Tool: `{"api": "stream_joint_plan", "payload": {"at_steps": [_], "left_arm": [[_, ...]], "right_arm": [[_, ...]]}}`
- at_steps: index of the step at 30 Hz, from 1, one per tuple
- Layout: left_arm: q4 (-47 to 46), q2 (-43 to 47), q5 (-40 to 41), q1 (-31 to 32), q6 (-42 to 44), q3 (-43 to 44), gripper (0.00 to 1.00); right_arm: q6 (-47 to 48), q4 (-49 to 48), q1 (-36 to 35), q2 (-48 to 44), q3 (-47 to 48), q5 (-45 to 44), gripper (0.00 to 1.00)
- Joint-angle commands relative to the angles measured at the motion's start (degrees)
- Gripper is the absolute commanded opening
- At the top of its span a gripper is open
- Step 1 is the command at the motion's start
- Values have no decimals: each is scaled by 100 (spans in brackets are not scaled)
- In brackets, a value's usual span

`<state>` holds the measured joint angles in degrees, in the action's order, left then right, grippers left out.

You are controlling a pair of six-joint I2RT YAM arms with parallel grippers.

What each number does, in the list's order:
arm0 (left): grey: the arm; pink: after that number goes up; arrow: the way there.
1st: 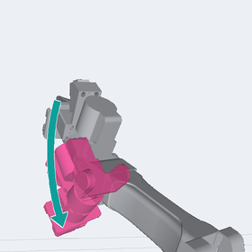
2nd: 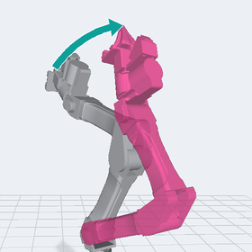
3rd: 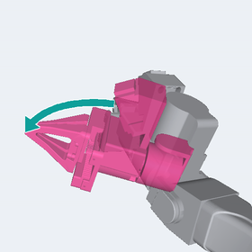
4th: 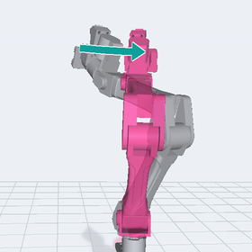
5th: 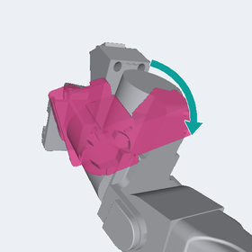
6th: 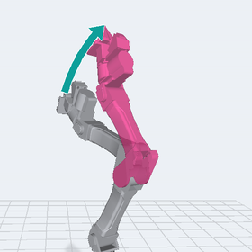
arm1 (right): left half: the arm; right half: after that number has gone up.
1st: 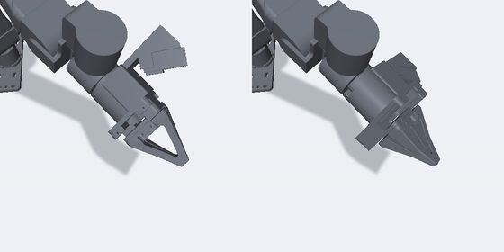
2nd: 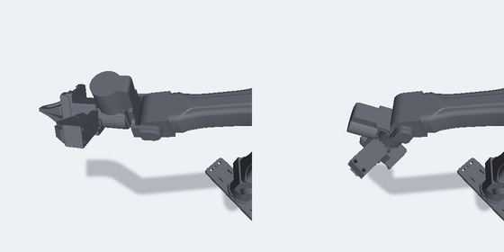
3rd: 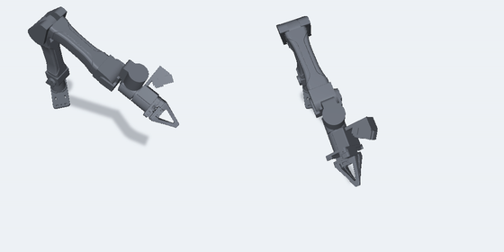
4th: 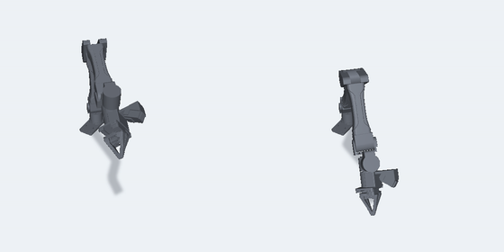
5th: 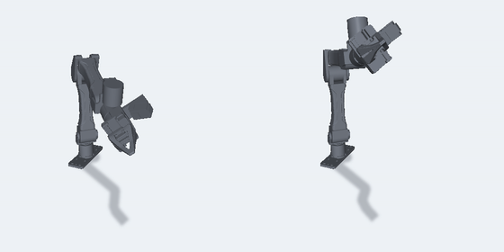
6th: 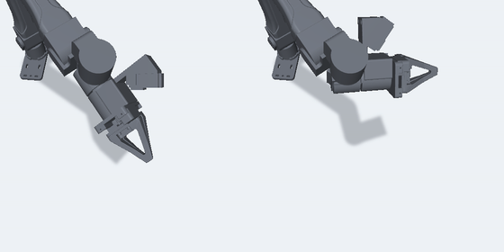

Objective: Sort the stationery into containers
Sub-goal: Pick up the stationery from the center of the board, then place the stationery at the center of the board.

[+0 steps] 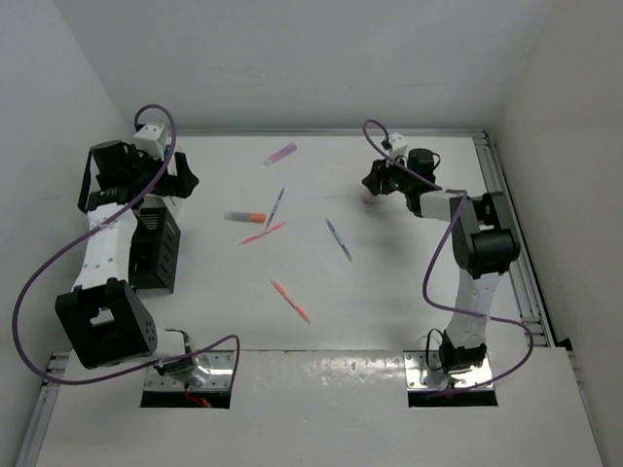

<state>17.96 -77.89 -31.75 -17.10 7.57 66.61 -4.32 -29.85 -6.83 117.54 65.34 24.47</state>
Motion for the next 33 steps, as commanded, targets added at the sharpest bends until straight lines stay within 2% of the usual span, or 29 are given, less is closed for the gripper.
{"api": "stream_joint_plan", "payload": {"at_steps": [1, 5, 7, 9, 12, 16, 22, 26, 31, 33], "left_arm": [[-3, 318, -568, -205, 104, 90, 95], [488, 537, -1218, -442, 340, 28, 94], [621, 643, -1299, -522, 411, -16, 94], [674, 871, -1325, -619, 429, -174, 94], [412, 1179, -1439, -706, 167, -515, 94], [331, 1416, -1422, -760, 7, -658, 95], [586, 1689, -966, -812, 411, -632, 96], [770, 1689, -904, -838, 534, -527, 98], [894, 1531, -877, -891, 658, -438, 99], [868, 1478, -895, -935, 666, -456, 99]], "right_arm": [[115, -23, -195, -1125, -214, 733, 0], [63, 672, -721, -2258, -469, 1436, 0], [-7, 909, -1003, -2550, -583, 1543, 0], [-113, 876, -1477, -2883, -960, 1360, 0], [-210, 262, -2198, -2973, -1663, 677, 0], [62, -319, -2980, -2710, -2060, 50, 0], [-411, -1048, -3236, -1982, -1929, -494, 0], [-351, -1401, -3368, -1655, -1902, -715, 0], [-122, -1585, -3518, -1357, -1937, -1005, 6], [-105, -1638, -3579, -1339, -1999, -1084, 12]]}}
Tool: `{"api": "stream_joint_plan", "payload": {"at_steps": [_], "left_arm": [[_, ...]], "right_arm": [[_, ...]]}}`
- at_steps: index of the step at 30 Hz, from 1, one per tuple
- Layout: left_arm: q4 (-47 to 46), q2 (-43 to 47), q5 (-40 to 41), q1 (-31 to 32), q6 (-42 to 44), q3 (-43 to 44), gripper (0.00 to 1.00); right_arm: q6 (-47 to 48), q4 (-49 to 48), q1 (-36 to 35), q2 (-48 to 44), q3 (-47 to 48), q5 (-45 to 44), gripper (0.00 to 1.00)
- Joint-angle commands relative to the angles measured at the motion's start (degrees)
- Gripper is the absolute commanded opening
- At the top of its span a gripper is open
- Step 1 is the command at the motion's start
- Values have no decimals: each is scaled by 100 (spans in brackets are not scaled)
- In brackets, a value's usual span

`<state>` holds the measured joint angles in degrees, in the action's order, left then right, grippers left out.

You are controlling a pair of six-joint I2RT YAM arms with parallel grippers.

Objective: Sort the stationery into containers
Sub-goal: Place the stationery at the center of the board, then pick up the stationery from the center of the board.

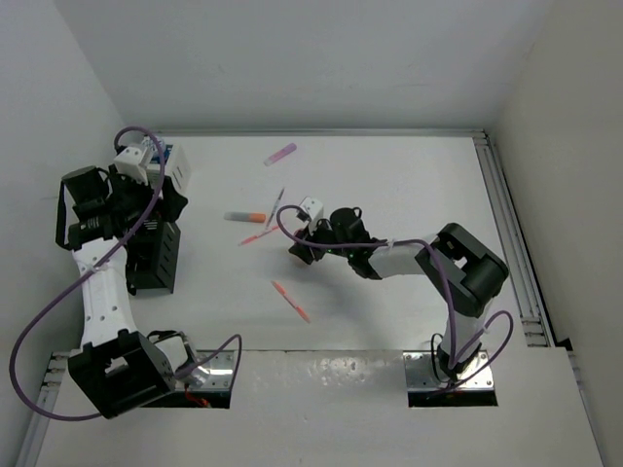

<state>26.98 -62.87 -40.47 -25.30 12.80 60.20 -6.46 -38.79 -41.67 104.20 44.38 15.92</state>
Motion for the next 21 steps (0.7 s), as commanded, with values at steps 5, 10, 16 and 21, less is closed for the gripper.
{"api": "stream_joint_plan", "payload": {"at_steps": [5, 10, 16, 21], "left_arm": [[-53, -85, -128, -142, 197, 106, 99], [-53, -120, -338, -168, 328, 123, 99], [465, -594, -629, 24, 846, 694, 98], [633, -911, -585, 543, 953, 923, 98]], "right_arm": [[154, -666, -122, -84, -43, -318, 59], [92, -438, -140, -330, -131, -353, 86], [-118, 370, -131, -1112, 17, 42, 99], [-751, 1820, 62, -2200, 773, 1263, 99]]}}
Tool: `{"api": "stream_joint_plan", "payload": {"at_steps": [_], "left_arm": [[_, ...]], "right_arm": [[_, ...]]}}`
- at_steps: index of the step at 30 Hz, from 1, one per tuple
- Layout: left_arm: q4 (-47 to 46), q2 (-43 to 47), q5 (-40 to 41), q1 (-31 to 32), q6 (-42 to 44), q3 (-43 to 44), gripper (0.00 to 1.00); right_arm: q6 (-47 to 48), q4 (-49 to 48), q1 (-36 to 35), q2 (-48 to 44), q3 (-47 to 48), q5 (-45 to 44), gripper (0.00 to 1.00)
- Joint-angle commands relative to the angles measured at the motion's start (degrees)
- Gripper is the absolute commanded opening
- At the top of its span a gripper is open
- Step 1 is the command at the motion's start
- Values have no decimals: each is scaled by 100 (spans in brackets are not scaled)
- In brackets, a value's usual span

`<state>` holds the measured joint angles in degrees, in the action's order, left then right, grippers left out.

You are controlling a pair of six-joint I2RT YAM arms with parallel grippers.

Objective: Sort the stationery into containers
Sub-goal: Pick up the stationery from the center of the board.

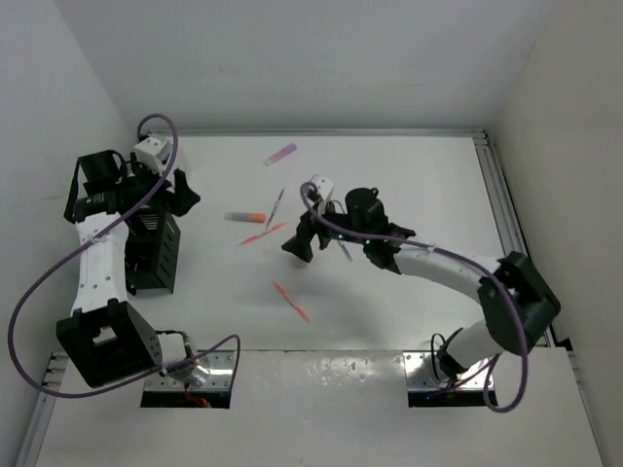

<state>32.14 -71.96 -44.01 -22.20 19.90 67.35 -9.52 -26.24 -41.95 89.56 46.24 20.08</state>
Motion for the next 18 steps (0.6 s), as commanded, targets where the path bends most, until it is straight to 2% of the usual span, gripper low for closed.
{"api": "stream_joint_plan", "payload": {"at_steps": [1, 5, 6, 8, 9, 13, 15, 18], "left_arm": [[117, -2, -214, 442, 286, 199, 99], [143, 25, 233, 1374, 672, 51, 100], [196, 33, 339, 1793, 786, 15, 99], [187, 33, 585, 2156, 1024, -186, 99], [83, 25, 630, 2558, 1042, -292, 99], [-339, -177, 806, 3317, 657, -766, 99], [-803, -344, 1340, 3774, 105, -933, 99], [-1025, -608, 1474, 4152, -170, -943, 99]], "right_arm": [[-498, 1028, 126, -877, 814, 979, 99], [-919, 1831, 801, -1537, 1045, 1104, 99], [-1016, 2085, 986, -1755, 1071, 1139, 99], [-1201, 2376, 1627, -1994, 1045, 1279, 99], [-1228, 2595, 2055, -2230, 932, 1314, 99], [-1192, 3080, 3068, -2793, 501, 1429, 99], [-1568, 3108, 3690, -3092, 212, 1577, 99], [-1973, 3142, 4168, -3339, -88, 1719, 99]]}}
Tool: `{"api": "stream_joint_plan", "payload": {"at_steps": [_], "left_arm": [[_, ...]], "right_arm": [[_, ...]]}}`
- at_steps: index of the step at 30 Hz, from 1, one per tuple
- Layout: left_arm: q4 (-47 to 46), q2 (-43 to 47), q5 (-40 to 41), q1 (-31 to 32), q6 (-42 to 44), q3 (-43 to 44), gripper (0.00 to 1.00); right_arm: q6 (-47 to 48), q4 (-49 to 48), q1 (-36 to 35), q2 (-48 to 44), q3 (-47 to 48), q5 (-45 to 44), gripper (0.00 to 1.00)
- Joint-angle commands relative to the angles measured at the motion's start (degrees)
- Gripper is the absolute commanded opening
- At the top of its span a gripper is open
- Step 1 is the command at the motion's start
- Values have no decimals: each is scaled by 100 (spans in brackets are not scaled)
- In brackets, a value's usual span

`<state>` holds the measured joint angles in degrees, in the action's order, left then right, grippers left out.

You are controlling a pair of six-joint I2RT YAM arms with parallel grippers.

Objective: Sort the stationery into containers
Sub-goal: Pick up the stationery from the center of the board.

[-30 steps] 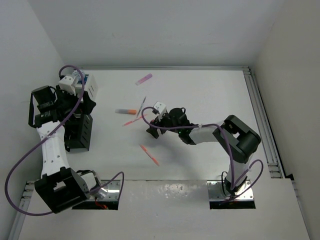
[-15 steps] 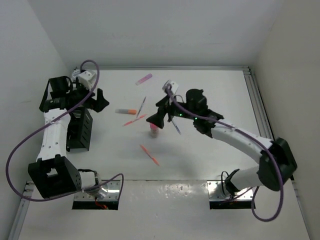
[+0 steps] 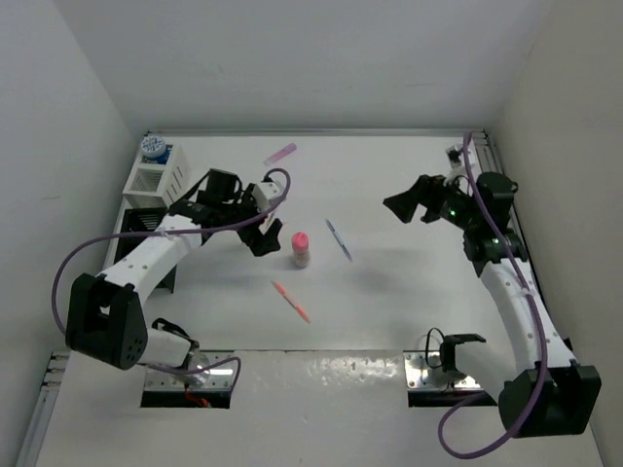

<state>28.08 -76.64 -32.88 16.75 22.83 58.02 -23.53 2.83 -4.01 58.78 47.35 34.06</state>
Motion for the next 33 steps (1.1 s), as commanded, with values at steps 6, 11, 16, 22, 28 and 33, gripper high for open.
{"api": "stream_joint_plan", "payload": {"at_steps": [6, 11, 16, 22, 28, 33], "left_arm": [[-952, -623, 616, 785, -788, -36, 99], [-1199, -1124, 722, 979, -938, 226, 100], [-1138, -1616, 704, 1154, -903, 544, 99], [-1304, -1872, 608, 1242, -868, 570, 95], [-1401, -1925, 414, 1269, -885, 570, 88], [-1498, -1898, 134, 1278, -947, 518, 74]], "right_arm": [[-1127, 139, 1305, -675, -666, 443, 99], [-1347, 183, 1754, -605, -701, 715, 99], [-1138, 349, 1886, -535, -649, 769, 99], [-970, 411, 1895, -456, -692, 733, 99], [-820, 517, 1886, -350, -701, 777, 99], [-811, 499, 1895, -333, -780, 804, 98]]}}
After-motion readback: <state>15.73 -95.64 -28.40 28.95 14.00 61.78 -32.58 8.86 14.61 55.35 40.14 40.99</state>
